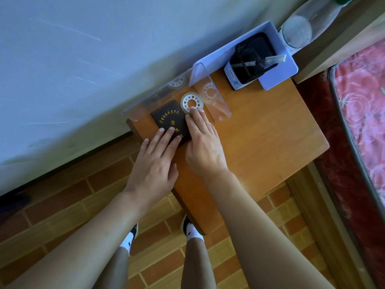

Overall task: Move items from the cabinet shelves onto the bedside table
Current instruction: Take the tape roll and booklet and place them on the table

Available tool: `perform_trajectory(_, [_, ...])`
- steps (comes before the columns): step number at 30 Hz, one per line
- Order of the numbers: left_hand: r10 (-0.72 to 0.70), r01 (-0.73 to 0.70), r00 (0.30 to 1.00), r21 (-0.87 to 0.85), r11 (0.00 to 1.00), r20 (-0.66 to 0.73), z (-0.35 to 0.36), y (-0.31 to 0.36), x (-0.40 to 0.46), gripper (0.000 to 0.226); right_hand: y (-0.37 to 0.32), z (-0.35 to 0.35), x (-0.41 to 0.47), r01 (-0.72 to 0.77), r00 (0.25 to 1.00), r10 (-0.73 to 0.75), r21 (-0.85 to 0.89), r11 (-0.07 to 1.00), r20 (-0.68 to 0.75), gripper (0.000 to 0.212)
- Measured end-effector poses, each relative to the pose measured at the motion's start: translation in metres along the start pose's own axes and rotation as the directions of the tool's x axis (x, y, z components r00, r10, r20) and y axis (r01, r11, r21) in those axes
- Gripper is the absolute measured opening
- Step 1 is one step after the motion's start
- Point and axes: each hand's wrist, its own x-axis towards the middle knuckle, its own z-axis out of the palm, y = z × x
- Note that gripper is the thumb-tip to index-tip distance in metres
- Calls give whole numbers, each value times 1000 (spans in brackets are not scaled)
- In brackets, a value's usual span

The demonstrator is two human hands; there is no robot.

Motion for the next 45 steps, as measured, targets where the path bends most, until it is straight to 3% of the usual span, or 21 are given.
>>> perform_trajectory(45, [-6,5,1000,53,999,24,-6,-4,5,66,-4,-7,-28,-19,995,18,11,1000,97,75])
